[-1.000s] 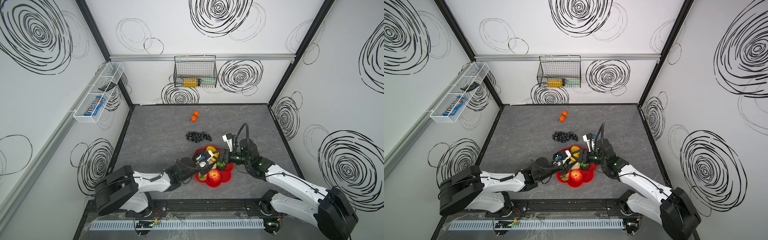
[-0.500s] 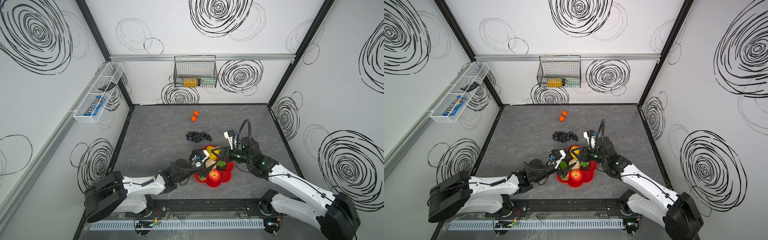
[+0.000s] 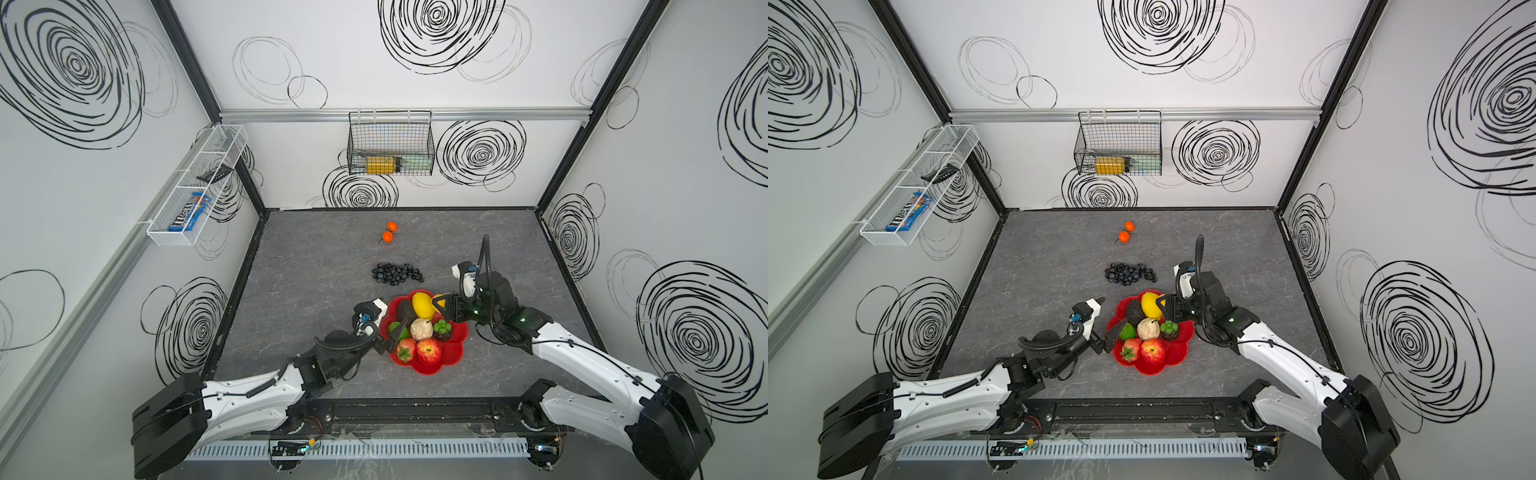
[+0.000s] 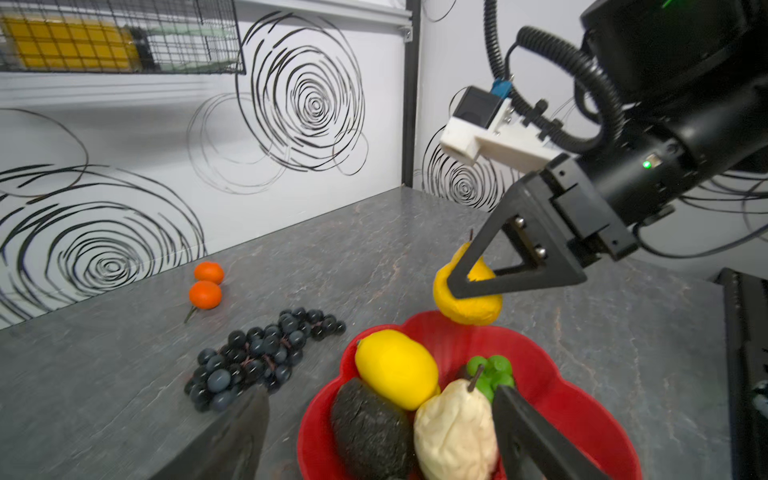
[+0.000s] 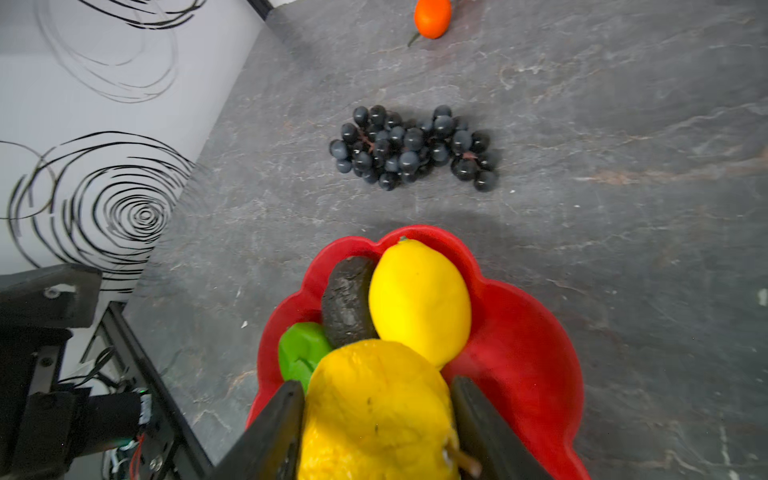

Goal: Arrange fruit in a fruit bowl
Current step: Place the fruit in the fruit bowl.

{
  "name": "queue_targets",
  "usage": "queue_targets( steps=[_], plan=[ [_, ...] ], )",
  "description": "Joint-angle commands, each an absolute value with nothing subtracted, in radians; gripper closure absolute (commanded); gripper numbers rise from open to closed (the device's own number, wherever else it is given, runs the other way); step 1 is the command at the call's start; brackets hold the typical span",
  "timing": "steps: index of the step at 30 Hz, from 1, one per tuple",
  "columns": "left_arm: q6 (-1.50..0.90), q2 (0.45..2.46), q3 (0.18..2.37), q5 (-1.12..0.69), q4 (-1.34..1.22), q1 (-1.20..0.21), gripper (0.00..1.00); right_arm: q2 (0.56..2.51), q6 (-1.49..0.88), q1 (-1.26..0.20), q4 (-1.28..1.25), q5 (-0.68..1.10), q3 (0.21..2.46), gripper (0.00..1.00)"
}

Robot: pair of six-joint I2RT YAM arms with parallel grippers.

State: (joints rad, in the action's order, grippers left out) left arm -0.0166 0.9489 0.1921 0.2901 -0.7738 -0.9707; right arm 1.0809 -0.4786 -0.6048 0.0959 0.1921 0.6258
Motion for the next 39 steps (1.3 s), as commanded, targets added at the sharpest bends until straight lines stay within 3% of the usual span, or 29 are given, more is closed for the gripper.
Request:
queue_targets(
  steps=[1,11,24,39],
  plan=[
    [-0.067,0.927,0.171,0.352,-0.821,-0.931,0.12,1.117,-0.43,-0.591,0.12,0.116,0.665,0.42],
    [-0.179,0.866,0.144,0.289,-0.78,-0.784,0.11,1.226,-0.433,-0.592,0.098,0.038,0.658,0.43],
    [-0.19,0.876,0.15,0.264,-0.775,-0.77,0.11,1.356,-0.436,-0.634,0.163,-0.031,0.725,0.43],
    [-0.189,0.874,0.149,0.267,-0.773,-0.765,0.11,1.358,-0.441,-0.692,0.18,-0.128,0.719,0.42]
  ],
)
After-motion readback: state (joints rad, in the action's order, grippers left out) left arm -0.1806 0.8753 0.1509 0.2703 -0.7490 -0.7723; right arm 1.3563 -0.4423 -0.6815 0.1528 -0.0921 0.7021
